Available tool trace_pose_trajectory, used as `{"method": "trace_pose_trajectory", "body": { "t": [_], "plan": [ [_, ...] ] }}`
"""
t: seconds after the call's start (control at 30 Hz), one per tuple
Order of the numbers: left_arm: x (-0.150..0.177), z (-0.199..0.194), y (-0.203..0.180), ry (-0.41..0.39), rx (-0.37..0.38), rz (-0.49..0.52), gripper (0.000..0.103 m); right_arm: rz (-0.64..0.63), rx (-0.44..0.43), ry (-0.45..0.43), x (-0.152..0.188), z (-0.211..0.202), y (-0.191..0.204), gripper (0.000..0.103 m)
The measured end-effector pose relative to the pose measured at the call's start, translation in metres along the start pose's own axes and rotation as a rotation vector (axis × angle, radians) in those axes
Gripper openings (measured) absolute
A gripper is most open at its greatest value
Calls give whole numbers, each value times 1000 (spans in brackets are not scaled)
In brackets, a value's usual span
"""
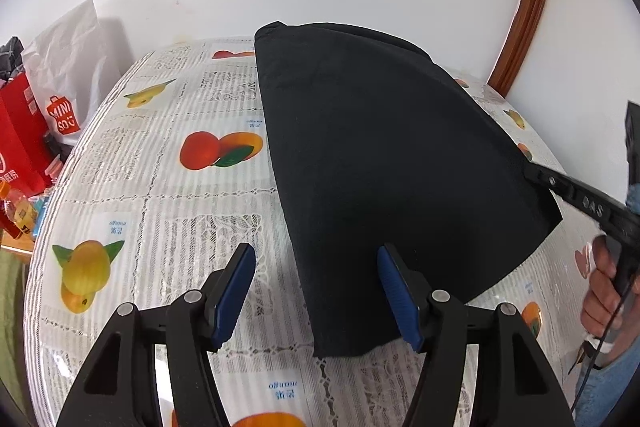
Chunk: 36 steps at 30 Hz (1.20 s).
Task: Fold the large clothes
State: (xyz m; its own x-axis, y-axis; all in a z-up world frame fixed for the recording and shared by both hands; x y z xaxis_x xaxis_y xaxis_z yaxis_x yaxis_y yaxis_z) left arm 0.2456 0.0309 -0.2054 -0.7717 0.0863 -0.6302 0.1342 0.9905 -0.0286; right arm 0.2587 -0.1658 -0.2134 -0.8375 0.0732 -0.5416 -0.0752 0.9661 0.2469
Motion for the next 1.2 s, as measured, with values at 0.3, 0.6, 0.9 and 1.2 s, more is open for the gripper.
{"method": "trace_pose_trajectory", "body": {
  "t": [0.3,0.6,0.9,1.2],
  "plan": [
    [10,-39,-8,-36,-18,-14,61,-16,166,48,34,-42,-23,33],
    [15,-95,-30,-97,-39,-12,67,-11,194,-19,39,-119,-6,57],
    [13,-160,-52,-198,-116,30,84,18,228,-127,48,-194,-13,92],
    [26,-195,-76,-224,-145,75,91,3,281,-186,70,-245,-18,102]
  ]
}}
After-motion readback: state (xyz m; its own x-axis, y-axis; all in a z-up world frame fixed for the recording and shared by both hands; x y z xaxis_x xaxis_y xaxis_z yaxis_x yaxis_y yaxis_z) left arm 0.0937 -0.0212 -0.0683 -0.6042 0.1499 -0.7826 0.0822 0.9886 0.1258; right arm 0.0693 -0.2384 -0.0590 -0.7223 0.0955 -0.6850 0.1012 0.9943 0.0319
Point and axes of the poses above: each gripper's, at about its wrist camera, not at the fingertips, and z roughly the way its jaws point, y to its left, x to its underside, the point moved 10 cm from there along z, roughly the way its jaws point, and after that the axes turned 10 degrees about z, right-handed, at the moved point
